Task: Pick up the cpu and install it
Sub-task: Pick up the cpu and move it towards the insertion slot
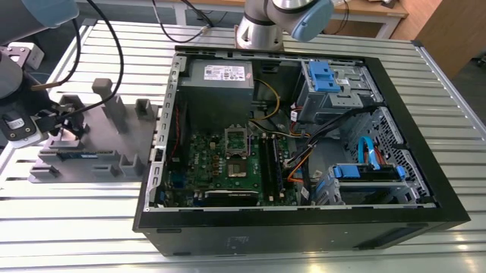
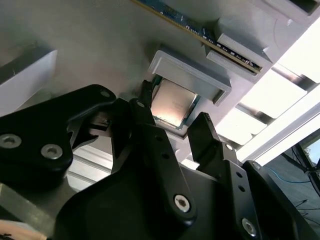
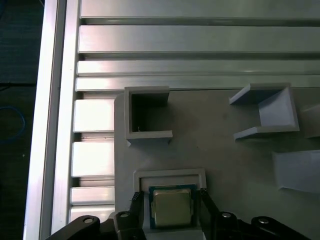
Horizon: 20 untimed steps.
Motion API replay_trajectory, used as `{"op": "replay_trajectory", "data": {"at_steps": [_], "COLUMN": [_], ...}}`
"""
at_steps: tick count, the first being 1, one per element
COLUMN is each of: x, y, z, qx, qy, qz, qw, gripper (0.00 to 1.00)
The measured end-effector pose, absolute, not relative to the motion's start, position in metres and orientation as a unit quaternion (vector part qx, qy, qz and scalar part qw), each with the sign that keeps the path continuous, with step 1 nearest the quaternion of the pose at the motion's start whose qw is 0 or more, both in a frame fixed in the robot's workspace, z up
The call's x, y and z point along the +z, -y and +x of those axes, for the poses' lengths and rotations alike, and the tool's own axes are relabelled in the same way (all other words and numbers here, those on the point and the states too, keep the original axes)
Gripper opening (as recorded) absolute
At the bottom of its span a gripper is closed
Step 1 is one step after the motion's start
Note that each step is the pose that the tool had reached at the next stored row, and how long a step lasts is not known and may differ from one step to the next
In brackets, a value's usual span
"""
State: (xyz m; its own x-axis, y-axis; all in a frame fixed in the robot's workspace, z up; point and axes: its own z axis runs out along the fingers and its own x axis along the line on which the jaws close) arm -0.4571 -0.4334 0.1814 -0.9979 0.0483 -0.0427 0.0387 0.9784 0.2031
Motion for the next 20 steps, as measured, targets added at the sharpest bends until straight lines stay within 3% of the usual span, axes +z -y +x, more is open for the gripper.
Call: {"op": "replay_trajectory", "data": {"at_steps": [20], "x": [0.1802], "y": [0.4342], "z": [-0.4519], "qx": [0.101], "qy": [-0.994], "qz": [0.022], "qw": [0.018], "gripper": [0.55]}}
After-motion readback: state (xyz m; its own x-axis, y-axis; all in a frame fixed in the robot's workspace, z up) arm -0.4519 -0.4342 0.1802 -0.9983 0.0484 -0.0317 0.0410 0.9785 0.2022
